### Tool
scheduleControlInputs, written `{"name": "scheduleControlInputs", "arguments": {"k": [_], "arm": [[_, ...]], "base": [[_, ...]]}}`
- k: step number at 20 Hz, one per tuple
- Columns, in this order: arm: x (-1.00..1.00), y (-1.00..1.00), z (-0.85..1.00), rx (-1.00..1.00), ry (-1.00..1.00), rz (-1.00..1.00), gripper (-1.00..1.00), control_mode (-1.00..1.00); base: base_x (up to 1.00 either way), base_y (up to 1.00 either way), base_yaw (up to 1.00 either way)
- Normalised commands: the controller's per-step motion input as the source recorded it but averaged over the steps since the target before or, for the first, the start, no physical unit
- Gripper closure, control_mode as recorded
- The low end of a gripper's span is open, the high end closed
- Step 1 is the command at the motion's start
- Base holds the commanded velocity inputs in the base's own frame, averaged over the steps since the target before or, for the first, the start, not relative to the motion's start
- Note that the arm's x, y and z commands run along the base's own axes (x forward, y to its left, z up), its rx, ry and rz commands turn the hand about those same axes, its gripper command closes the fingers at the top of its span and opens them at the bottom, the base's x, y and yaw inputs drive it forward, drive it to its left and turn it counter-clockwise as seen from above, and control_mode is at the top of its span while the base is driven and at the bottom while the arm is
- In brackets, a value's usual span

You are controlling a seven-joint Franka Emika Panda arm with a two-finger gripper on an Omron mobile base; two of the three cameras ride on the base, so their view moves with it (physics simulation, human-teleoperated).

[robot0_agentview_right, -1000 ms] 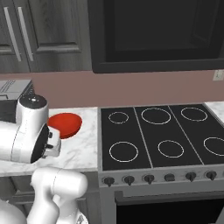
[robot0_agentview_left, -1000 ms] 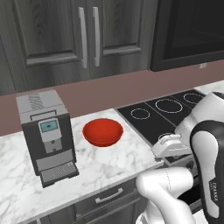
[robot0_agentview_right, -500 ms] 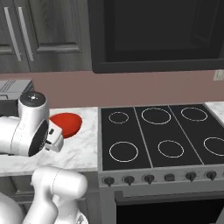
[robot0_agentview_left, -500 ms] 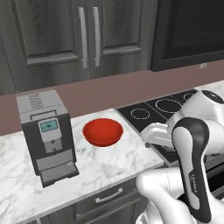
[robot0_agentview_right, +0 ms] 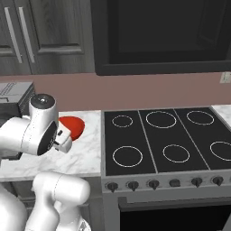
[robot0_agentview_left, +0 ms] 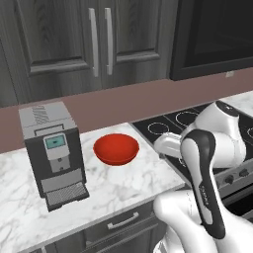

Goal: Pick the cup and bowl from the counter and place them on the counter next to the sink.

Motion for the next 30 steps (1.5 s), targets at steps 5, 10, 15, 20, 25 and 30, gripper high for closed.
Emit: {"name": "scheduleControlInputs", "arguments": {"k": [5,10,15,20,25,30], "arm": [[0.78,-0.08,-0.05,0.00,0.01,0.02,-1.00,-1.00],[0.57,0.00,-0.10,0.00,0.01,0.01,-1.00,-1.00],[0.36,0.00,-0.34,0.00,0.00,0.00,-1.00,-1.00],[0.42,0.00,-0.45,0.00,0.00,0.00,-1.00,-1.00],[0.43,0.00,-0.33,0.00,0.00,0.00,-1.00,-1.00],[0.32,0.02,-0.08,0.00,0.00,0.00,-1.00,-1.00]], "base": [[0.00,0.00,0.00],[0.00,0.00,0.00],[0.00,0.00,0.00],[0.00,0.00,0.00],[0.00,0.00,0.00],[0.00,0.00,0.00]]}}
